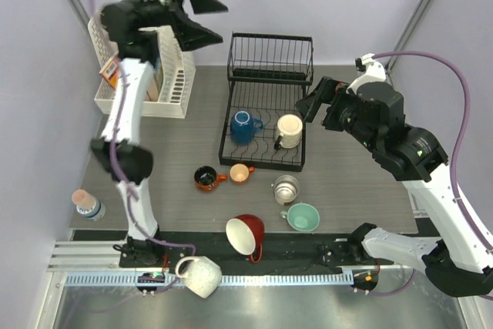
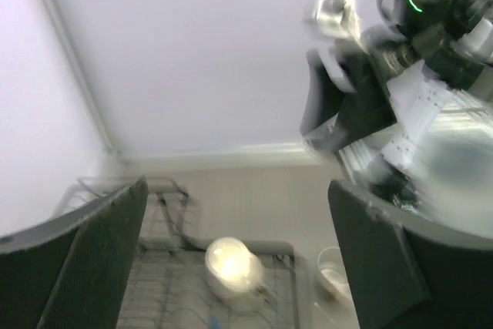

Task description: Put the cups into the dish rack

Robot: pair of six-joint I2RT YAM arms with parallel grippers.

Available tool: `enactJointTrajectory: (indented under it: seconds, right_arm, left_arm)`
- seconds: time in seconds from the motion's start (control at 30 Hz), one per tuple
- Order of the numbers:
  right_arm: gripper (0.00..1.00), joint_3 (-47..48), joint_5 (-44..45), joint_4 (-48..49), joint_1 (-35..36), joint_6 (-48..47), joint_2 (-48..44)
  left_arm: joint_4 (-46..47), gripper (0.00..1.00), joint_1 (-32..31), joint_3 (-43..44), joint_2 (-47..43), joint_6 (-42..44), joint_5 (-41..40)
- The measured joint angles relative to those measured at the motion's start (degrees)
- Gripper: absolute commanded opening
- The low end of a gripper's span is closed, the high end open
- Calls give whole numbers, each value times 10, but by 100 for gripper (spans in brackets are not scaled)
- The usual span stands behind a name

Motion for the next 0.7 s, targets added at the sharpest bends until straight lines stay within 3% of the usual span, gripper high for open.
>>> enactJointTrajectory:
  seconds: [0.03, 0.13, 0.17, 0.23, 0.33, 0.47, 0.57, 0.7]
  right_arm:
    - [100, 4, -2, 0, 0, 0, 0]
    - [100, 13, -5, 1, 0, -2, -4]
    - [100, 16, -5, 1, 0, -4, -8]
    - [100, 22, -3, 1, 1, -7, -15]
    - [100, 25, 19, 0, 2, -17, -27]
    - [100, 8, 101, 9, 3, -43, -45]
    - [100, -75, 201, 60, 3, -93, -89]
    - [100, -259, 309, 197, 0, -184, -163]
  left_arm:
    - [-92, 99, -2, -24, -49, 97, -41]
    - [-389, 99, -79, -83, -208, 440, -351]
    - [-462, 100, -130, -97, -256, 528, -433]
    - [-549, 100, -196, -123, -305, 618, -506]
    - [-606, 99, -172, -224, -376, 664, -612]
    - [-634, 100, -92, -432, -406, 641, -735]
    - [-662, 100, -14, -549, -352, 593, -757]
    - [-640, 99, 118, -729, -336, 545, -761]
